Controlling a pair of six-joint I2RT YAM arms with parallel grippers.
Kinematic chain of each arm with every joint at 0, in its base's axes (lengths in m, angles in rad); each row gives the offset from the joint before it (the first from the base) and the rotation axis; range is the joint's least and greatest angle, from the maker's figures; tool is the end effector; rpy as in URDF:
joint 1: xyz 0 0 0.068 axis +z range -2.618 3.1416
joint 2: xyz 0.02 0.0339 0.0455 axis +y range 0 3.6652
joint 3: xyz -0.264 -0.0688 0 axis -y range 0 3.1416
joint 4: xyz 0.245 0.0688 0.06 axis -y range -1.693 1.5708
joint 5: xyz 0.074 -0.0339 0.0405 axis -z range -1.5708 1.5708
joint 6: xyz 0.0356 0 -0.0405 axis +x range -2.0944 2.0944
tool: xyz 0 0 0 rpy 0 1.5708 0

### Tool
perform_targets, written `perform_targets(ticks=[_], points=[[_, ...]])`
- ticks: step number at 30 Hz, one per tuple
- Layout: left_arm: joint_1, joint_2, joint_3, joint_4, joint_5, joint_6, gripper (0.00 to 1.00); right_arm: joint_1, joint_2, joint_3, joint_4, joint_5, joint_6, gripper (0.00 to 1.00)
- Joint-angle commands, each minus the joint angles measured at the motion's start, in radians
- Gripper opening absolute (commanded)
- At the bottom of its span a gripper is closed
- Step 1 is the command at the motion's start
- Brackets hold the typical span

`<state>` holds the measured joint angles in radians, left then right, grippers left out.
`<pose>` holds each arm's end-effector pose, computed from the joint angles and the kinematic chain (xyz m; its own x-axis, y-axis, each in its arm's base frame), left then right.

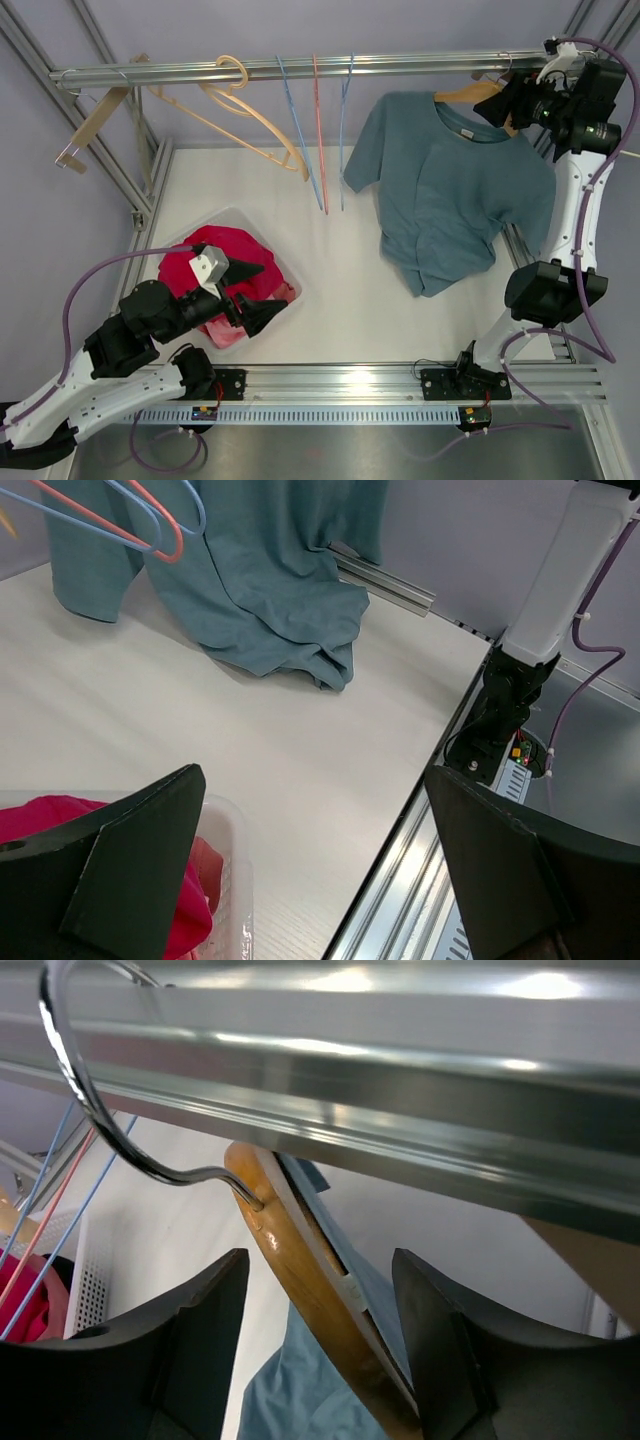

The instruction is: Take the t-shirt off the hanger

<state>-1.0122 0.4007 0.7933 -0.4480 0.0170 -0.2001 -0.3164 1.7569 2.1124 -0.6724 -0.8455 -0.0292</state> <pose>0.0471 -0.0764 0.3596 -0.1991 -0.0564 -0.9784 0.8339 0.5146 -0.1994 0.3603 -0.0899 0.4840 -0.2823 0.0721 -0.9566 -0.4778 0.8541 0.2053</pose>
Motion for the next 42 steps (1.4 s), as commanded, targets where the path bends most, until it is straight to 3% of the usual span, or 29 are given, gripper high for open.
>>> perform_targets(ticks=[1,4,9,20,30,36,42], points=[[-0.002,0.009,-0.003,0.037,-0.012,0.016,0.99,0.039,-0.1,-0.04,0.069,0.02,0.018,0.64],[-0.002,0.001,-0.003,0.035,-0.012,0.016,0.99,0.077,-0.168,-0.127,0.125,0.068,0.023,0.56],[-0.002,-0.003,-0.005,0.037,-0.012,0.013,0.99,0.172,-0.273,-0.272,0.218,0.275,0.023,0.37],[-0.002,-0.003,-0.005,0.035,-0.012,0.014,0.99,0.401,-0.295,-0.25,0.233,0.598,-0.025,0.0],[-0.002,0.043,-0.002,0.034,-0.012,0.014,0.99,0.551,-0.358,-0.363,0.532,0.867,-0.011,0.0],[0.0,0.075,0.004,0.035,-0.012,0.008,0.99,0.557,-0.439,-0.48,0.733,0.85,0.022,0.0],[0.0,0.125,0.03,0.035,0.003,-0.019,0.99,0.557,-0.494,-0.499,0.755,0.778,-0.005,0.0]])
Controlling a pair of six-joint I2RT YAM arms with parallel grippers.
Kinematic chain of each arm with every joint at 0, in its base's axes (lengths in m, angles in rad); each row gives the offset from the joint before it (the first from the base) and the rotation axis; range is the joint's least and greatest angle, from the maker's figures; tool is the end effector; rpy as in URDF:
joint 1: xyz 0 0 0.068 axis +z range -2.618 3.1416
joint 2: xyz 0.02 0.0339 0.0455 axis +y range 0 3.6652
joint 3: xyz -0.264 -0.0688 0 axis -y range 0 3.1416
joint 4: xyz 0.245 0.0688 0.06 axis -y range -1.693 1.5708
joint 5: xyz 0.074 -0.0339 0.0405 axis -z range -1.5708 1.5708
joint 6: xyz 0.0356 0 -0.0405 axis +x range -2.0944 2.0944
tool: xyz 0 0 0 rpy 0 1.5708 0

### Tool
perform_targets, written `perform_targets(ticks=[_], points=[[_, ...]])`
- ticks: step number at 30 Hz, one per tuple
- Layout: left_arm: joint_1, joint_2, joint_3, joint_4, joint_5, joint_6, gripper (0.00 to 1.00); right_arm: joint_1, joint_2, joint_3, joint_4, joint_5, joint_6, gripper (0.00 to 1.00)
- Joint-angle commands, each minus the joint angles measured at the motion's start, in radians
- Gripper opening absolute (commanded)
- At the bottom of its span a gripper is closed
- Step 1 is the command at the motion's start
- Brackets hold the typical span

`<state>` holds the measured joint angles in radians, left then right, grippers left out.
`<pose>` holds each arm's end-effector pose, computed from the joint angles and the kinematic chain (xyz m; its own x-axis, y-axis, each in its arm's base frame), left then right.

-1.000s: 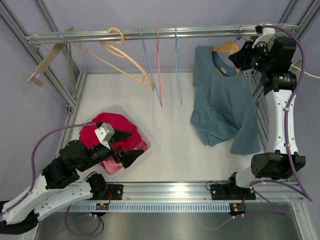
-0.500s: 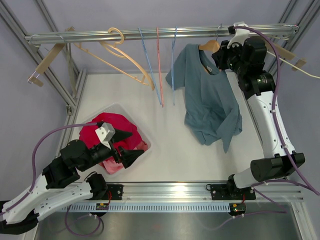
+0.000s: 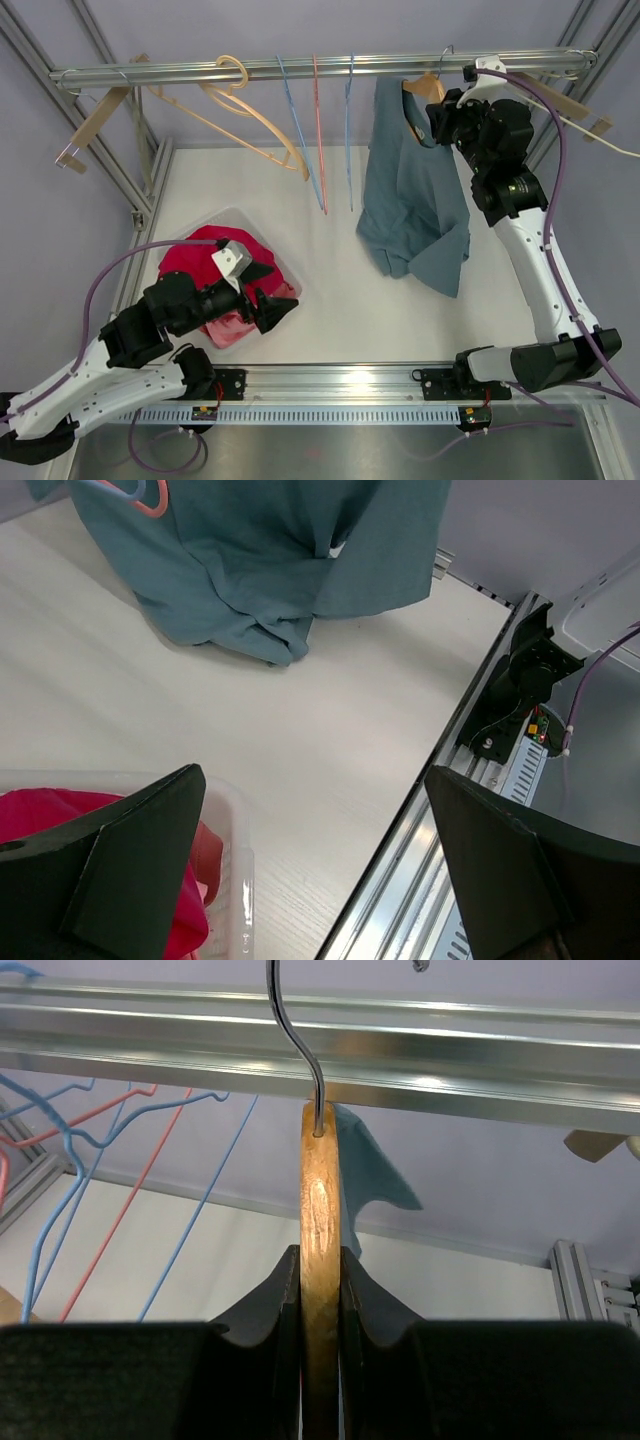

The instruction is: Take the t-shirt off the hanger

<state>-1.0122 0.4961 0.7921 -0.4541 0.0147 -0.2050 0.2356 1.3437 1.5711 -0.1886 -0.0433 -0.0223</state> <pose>0.0594 -0.0960 0.3508 -0.2559 0.0253 -0.9664 0.8207 0.5340 -0.2033 0.2867 0.0704 0.4887 0.0438 -0.0124 -0.9990 -0.2744 0.9613 -0.0240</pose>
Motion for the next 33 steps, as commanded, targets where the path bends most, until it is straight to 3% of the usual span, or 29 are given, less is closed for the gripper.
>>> perform_targets(ticks=[1,5,10,19,25,26,29,33], points=[[0.0,0.036,0.038,0.045,0.014,-0.019,0.99,0.005,-0.086,0.052,0.253,-0.03,-0.016,0.0],[0.0,0.076,0.064,0.054,0.056,-0.034,0.99,0.005,-0.121,0.008,0.239,-0.017,-0.025,0.0],[0.0,0.113,0.105,0.061,0.091,-0.059,0.99,0.005,-0.234,-0.201,0.313,-0.003,0.016,0.0],[-0.011,0.265,0.116,0.241,0.249,-0.226,0.99,0.007,-0.51,-0.555,0.429,0.033,0.29,0.0],[-0.21,0.427,0.197,0.296,0.079,-0.223,0.99,0.053,-0.623,-0.62,0.33,0.101,0.384,0.0],[-0.292,0.461,0.241,0.298,0.044,-0.196,0.99,0.06,-0.633,-0.623,0.316,0.129,0.389,0.0],[-0.396,0.651,0.333,0.33,-0.091,-0.156,0.99,0.077,-0.667,-0.603,0.252,0.219,0.407,0.0],[-0.425,0.777,0.439,0.39,-0.102,-0.162,0.99,0.08,-0.692,-0.542,0.196,0.244,0.433,0.0]])
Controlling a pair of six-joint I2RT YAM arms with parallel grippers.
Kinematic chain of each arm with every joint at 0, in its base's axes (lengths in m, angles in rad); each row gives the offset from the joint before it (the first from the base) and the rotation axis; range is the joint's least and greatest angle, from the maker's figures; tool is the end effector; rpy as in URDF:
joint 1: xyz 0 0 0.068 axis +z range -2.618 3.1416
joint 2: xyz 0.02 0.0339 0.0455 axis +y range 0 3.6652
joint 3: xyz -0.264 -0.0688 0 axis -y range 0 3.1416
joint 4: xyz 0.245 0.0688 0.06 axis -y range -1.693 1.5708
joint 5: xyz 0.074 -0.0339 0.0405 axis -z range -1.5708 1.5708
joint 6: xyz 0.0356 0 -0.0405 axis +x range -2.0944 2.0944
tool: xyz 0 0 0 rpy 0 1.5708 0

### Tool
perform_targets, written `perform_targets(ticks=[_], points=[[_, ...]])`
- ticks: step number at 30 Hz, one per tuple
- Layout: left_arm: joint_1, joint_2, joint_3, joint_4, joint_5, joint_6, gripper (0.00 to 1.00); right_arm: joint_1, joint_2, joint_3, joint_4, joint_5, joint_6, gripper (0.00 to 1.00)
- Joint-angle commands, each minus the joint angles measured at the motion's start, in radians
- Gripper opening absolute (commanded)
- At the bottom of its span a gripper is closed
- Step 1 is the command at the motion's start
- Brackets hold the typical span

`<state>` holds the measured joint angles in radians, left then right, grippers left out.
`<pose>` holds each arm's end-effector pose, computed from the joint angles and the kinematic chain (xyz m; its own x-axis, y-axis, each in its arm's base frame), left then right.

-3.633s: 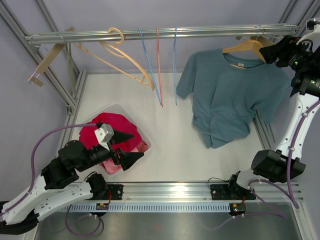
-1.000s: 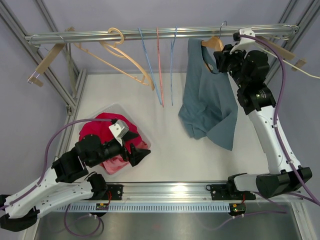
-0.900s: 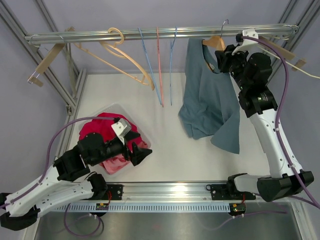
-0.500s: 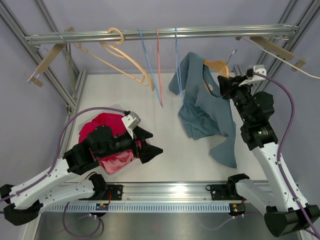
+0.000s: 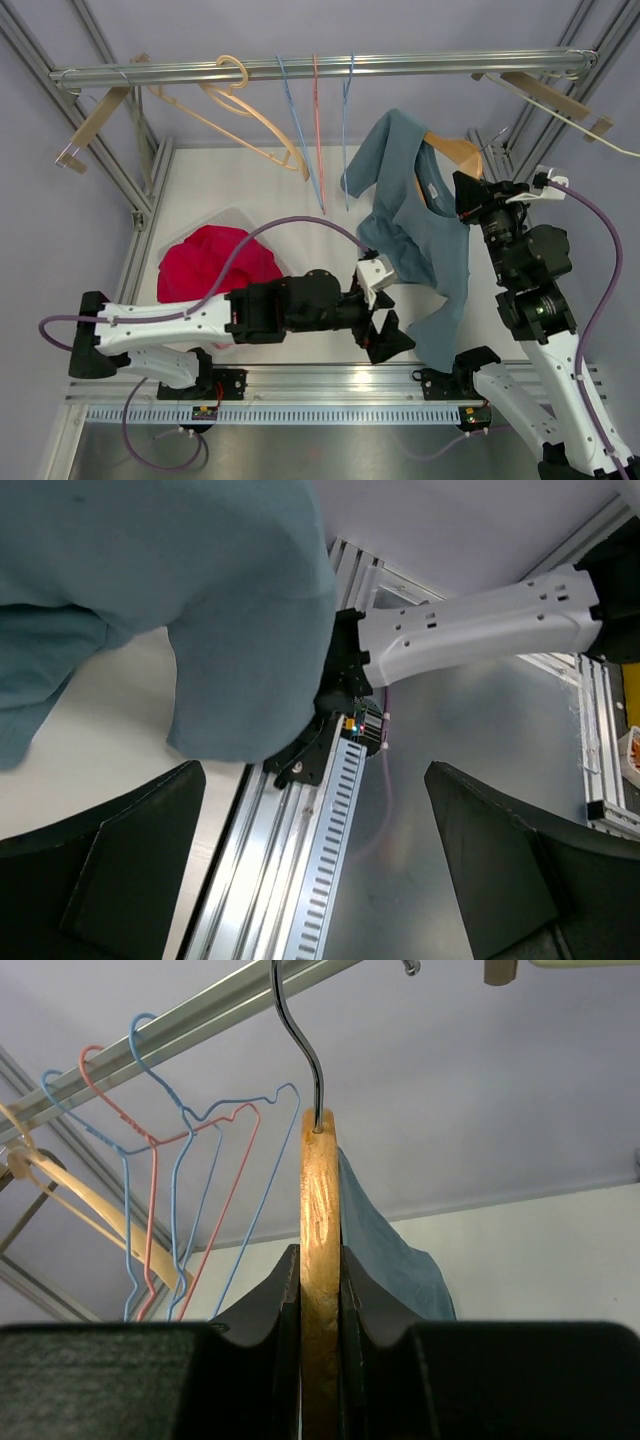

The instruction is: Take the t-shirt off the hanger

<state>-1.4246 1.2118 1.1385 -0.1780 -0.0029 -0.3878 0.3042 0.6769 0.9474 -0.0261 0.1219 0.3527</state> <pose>0.0412 -0.2791 0.3753 -0.4075 0.1716 -0.8969 0.9018 0.2305 -0.3656 0.1352 0.0379 0.4286 0.1528 0.4074 -0.9004 -0.2531 0.8968 0.3628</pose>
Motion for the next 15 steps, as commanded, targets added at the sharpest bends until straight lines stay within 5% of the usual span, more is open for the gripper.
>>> perform_targets(ticks=[1,15], points=[[-0.022,0.121,0.121,0.117,-0.085,0.03,0.99,0.01,-0.03,0.094,0.031,0.081,0.063,0.0],[-0.069,0.408,0.397,0.115,-0.218,0.037,0.99,0.01,-0.099,0.175,-0.097,-0.022,0.085,0.0]])
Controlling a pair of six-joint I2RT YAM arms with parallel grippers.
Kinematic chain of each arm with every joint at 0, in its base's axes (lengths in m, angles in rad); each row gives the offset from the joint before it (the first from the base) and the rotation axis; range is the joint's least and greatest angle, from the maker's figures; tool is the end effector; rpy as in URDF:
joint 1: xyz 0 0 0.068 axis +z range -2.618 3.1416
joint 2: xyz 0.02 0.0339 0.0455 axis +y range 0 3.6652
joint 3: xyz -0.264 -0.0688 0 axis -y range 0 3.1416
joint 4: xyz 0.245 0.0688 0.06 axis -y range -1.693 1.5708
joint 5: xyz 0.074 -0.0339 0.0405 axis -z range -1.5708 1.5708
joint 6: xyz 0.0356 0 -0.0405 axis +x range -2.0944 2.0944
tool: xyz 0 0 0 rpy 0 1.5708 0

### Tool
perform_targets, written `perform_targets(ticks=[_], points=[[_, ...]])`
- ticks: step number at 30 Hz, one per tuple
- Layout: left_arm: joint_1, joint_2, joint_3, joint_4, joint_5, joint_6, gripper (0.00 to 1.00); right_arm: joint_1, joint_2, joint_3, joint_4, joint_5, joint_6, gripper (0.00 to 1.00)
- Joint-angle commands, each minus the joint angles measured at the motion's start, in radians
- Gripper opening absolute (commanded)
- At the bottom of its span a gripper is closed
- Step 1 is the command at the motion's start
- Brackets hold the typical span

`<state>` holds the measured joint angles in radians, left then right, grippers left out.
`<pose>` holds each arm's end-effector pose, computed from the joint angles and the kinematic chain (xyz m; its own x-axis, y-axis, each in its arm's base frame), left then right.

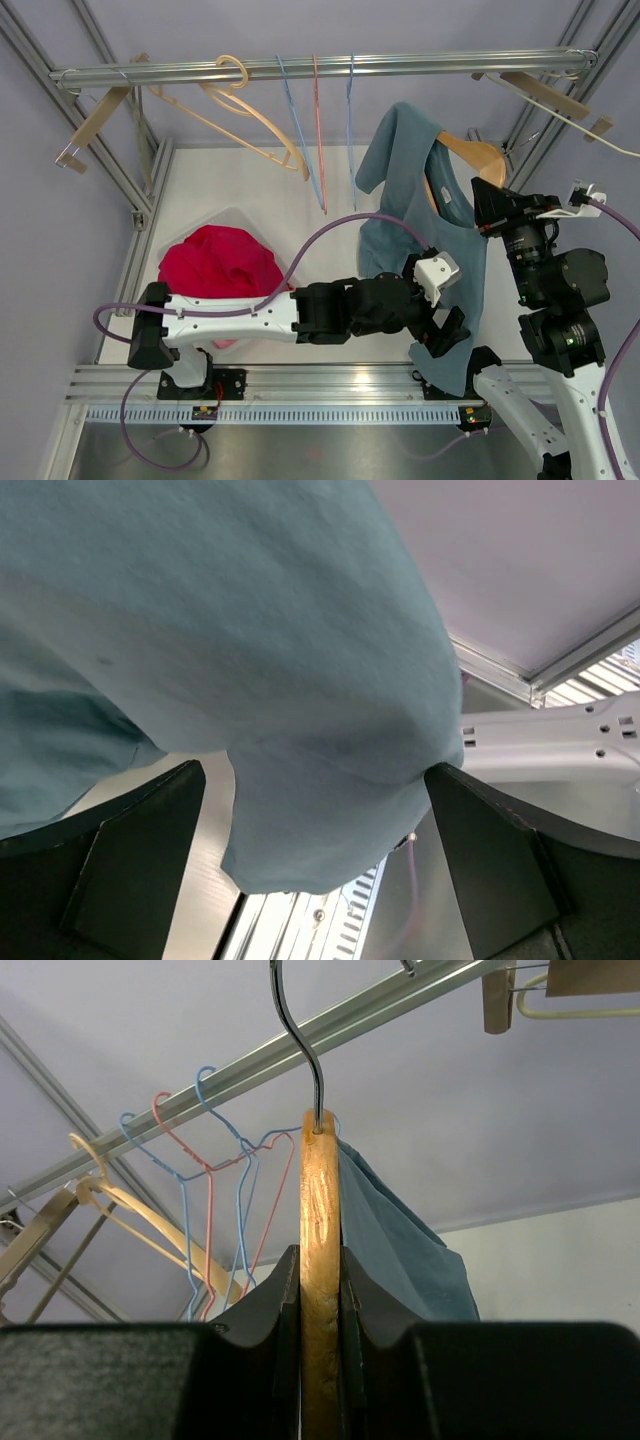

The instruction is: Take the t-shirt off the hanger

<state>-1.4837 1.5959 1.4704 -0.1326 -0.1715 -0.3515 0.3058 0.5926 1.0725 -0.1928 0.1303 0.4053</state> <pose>0.0393 -0.3807 0.3784 -0.3539 0.1526 -0.9228 0.9005 0.3224 -0.2920 0.0924 0.0243 0.4582 0.1773 0.4660 -0.8669 -0.2716 0.8698 0.4120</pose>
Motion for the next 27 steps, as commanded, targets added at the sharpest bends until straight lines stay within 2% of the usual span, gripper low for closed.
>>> perform_targets(ticks=[1,3,8,12,13,14,16,17,18,21,27], points=[[-0.015,0.033,0.083,0.07,-0.048,0.0,0.98,0.009,-0.016,0.046,0.072,-0.034,0.033,0.0],[-0.018,0.061,0.102,0.068,-0.046,0.003,0.95,0.009,-0.017,0.04,0.075,-0.047,0.038,0.0],[-0.02,0.101,0.139,0.064,-0.028,0.005,0.79,0.009,-0.027,0.032,0.096,-0.084,0.063,0.0],[-0.021,0.111,0.146,0.07,0.013,-0.01,0.8,0.01,-0.013,0.023,0.113,-0.078,0.069,0.0],[-0.021,0.111,0.143,0.074,0.027,-0.009,0.76,0.009,-0.008,0.015,0.118,-0.084,0.072,0.0],[-0.023,0.11,0.14,0.088,0.033,-0.007,0.49,0.009,-0.005,0.011,0.13,-0.086,0.075,0.0],[-0.024,0.104,0.123,0.1,0.039,-0.007,0.18,0.009,0.009,0.003,0.145,-0.086,0.081,0.0],[-0.024,0.102,0.119,0.103,0.047,-0.009,0.05,0.009,0.018,0.003,0.147,-0.087,0.079,0.0],[-0.024,0.101,0.116,0.103,0.058,-0.009,0.0,0.009,0.022,0.004,0.151,-0.084,0.075,0.0],[-0.038,0.084,0.079,0.103,0.125,-0.004,0.0,0.01,0.058,0.014,0.182,-0.061,0.052,0.0],[-0.09,-0.03,-0.154,0.1,0.165,-0.029,0.0,0.009,0.206,0.079,0.289,0.018,-0.002,0.0]])
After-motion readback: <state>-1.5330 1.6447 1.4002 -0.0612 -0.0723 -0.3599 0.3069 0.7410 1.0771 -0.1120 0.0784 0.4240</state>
